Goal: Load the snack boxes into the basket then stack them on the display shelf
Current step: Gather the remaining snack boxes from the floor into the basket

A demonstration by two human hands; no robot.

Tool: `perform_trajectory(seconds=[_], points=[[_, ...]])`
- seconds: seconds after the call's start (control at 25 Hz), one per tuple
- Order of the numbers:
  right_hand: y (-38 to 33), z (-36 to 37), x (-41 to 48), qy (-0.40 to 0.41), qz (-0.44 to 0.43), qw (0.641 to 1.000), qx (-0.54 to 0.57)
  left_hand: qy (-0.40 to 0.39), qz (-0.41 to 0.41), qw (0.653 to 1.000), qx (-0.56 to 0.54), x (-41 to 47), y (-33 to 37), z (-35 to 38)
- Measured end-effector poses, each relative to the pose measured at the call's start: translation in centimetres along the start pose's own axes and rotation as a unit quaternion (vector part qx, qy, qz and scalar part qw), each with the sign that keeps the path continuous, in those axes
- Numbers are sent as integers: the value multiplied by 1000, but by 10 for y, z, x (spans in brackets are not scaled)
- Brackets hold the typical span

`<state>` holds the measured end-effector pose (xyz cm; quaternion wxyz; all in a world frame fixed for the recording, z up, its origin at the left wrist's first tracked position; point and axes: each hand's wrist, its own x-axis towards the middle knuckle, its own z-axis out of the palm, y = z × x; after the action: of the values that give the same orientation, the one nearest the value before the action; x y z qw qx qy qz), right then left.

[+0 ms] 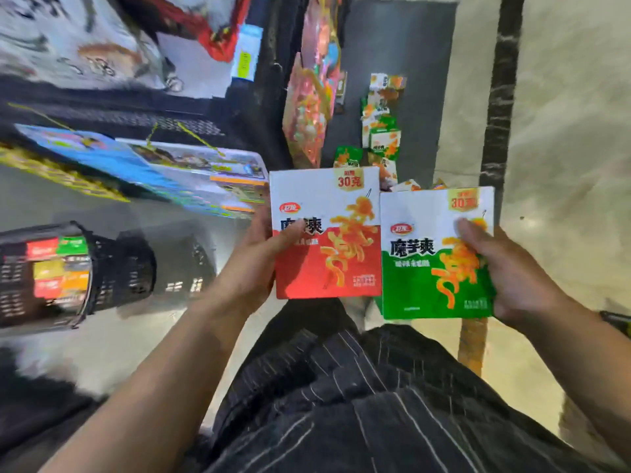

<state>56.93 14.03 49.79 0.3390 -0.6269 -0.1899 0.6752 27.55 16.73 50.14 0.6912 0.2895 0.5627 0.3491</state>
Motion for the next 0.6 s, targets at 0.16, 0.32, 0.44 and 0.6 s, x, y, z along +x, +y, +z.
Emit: perform_trajectory(seconds=[0.16,0.32,0.44,0.6], points=[[-26,27,-19,-68,-50,993,-76,72,60,995,-18,-72,-6,-26],[-31,86,-26,-134,-126,965,-188,238,103,965,-33,-131,-19,-60],[-20,144,-35,-180,-165,918,-314,325,113,938,-40,-172,-33,-92],[1,228,-55,-198,-261,829,-454,417,94,903,-35,-216,-51,-146]])
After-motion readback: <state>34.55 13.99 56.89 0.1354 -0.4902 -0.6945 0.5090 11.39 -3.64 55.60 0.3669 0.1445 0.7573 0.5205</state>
